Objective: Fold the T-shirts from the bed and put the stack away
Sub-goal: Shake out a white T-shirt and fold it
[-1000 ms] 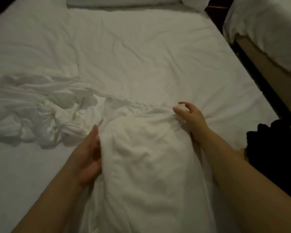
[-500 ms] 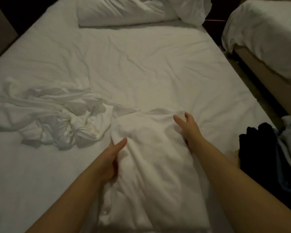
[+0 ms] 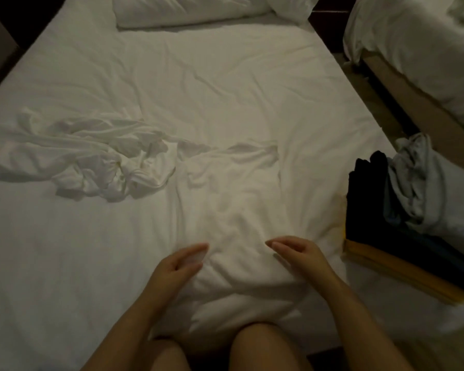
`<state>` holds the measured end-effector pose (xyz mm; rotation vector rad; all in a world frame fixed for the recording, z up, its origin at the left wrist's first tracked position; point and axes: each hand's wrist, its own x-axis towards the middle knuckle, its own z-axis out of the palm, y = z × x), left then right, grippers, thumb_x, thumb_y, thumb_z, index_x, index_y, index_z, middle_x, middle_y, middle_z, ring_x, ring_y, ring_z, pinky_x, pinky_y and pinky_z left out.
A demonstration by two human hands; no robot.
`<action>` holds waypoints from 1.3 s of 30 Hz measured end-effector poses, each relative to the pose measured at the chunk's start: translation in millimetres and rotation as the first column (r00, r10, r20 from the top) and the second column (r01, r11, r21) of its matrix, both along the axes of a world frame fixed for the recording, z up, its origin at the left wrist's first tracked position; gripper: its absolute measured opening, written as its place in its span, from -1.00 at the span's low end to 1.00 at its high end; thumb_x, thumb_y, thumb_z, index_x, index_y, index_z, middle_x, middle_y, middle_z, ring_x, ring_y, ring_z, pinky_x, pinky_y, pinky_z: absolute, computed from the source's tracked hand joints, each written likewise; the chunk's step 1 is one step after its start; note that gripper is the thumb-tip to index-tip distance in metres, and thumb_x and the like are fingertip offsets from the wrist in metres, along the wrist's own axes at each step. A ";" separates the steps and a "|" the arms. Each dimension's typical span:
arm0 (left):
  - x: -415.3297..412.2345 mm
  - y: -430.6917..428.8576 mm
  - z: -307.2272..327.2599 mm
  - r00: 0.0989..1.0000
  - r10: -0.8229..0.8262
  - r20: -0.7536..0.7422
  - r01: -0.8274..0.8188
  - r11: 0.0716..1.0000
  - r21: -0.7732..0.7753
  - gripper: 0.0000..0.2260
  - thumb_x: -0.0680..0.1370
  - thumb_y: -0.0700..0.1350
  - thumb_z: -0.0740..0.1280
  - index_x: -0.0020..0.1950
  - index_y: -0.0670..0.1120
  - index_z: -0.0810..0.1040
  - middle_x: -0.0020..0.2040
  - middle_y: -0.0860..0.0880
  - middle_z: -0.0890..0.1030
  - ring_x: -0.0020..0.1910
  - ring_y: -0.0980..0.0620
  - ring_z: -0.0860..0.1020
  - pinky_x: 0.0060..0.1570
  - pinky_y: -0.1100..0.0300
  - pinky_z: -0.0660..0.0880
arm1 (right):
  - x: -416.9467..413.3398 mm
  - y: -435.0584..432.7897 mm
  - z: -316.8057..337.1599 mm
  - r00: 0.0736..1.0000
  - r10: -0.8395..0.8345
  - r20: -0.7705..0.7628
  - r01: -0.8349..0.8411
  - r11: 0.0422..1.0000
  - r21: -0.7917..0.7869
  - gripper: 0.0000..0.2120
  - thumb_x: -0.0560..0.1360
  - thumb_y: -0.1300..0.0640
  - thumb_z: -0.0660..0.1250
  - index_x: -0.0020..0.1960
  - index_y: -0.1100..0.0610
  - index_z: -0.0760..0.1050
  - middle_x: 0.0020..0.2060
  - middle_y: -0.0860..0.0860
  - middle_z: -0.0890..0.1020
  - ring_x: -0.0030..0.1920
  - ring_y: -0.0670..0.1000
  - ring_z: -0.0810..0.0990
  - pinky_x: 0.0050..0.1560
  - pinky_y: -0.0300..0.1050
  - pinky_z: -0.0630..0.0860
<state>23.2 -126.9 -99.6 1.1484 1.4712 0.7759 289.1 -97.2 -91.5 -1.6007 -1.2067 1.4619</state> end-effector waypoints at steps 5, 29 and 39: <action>-11.5 -27.1 13.6 0.983 -0.077 -0.167 0.082 0.996 0.021 -0.72 0.42 -0.06 0.40 -0.16 0.40 0.58 -0.11 0.38 0.60 -0.10 0.34 0.54 -0.09 0.50 0.42 | 6.8 -43.9 5.2 0.991 0.042 0.129 -0.042 0.999 -0.004 -0.89 0.41 0.10 0.45 -0.28 -0.05 0.67 -0.24 -0.09 0.70 -0.14 -0.16 0.63 -0.11 -0.30 0.52; -19.4 -136.5 36.5 0.943 0.078 -0.323 -0.036 0.990 0.134 -0.82 0.48 -0.22 0.36 -0.16 0.08 0.55 -0.15 0.00 0.61 -0.11 0.05 0.52 -0.20 0.39 0.36 | 4.7 -160.4 21.3 0.943 -0.279 0.180 0.250 0.954 0.164 -0.82 0.42 0.25 0.43 -0.19 0.01 0.49 -0.18 0.08 0.56 -0.13 0.11 0.56 -0.16 -0.17 0.59; -20.2 -161.0 56.7 0.786 -0.087 -0.613 0.219 0.965 0.144 -0.63 0.42 -0.22 0.43 0.20 -0.01 0.54 -0.05 -0.04 0.39 -0.01 -0.08 0.49 -0.09 0.31 0.28 | 7.7 -191.3 63.2 0.953 -0.023 0.303 -0.032 0.984 0.177 -0.81 0.36 0.28 0.47 -0.10 0.06 0.56 -0.25 -0.06 0.56 -0.20 -0.03 0.52 -0.28 -0.36 0.43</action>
